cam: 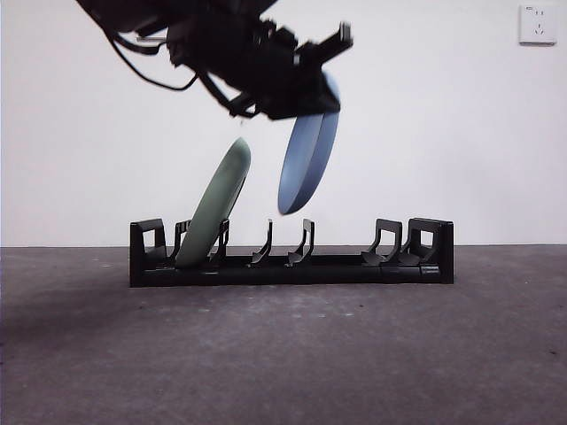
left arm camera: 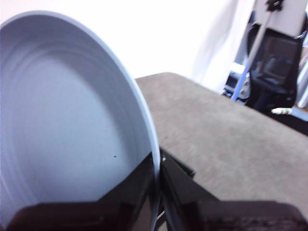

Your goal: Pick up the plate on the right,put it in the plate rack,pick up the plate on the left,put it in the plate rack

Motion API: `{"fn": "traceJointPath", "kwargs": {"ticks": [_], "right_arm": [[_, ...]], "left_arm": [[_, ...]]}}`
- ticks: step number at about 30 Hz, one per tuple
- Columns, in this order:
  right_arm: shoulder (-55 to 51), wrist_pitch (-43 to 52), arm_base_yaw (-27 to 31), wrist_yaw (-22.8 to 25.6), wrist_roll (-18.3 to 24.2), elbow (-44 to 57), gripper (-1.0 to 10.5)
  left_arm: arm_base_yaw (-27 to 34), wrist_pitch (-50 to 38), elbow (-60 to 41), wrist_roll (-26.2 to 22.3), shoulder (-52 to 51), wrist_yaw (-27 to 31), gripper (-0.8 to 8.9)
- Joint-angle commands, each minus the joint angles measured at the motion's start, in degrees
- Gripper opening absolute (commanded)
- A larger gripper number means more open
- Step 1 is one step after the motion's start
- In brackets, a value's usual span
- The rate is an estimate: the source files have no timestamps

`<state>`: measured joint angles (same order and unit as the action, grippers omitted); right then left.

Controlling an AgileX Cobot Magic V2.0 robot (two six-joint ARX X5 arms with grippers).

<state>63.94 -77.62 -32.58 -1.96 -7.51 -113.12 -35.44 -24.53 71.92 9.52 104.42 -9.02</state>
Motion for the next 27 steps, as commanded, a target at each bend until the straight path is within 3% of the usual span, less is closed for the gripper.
{"fn": "traceJointPath", "kwargs": {"ticks": [1,12,22,27], "right_arm": [[0.0,-1.4,-0.1,-0.2,1.0,0.3,3.8],[0.7,-1.4,-0.1,-0.2,2.0,0.3,3.8],[1.6,-1.4,-0.1,-0.2,3.0,0.3,3.8],[1.9,-1.4,-0.1,-0.2,3.1,0.3,3.8]], "left_arm": [[0.3,-0.4,0.1,-0.5,1.3,0.1,-0.09],[0.5,1.0,0.1,-0.6,5.4,0.1,-0.08],[0.6,6.8,0.1,-5.3,5.5,1.8,-0.09],[0.5,7.1,0.1,-5.3,5.5,1.6,-0.09]]}}
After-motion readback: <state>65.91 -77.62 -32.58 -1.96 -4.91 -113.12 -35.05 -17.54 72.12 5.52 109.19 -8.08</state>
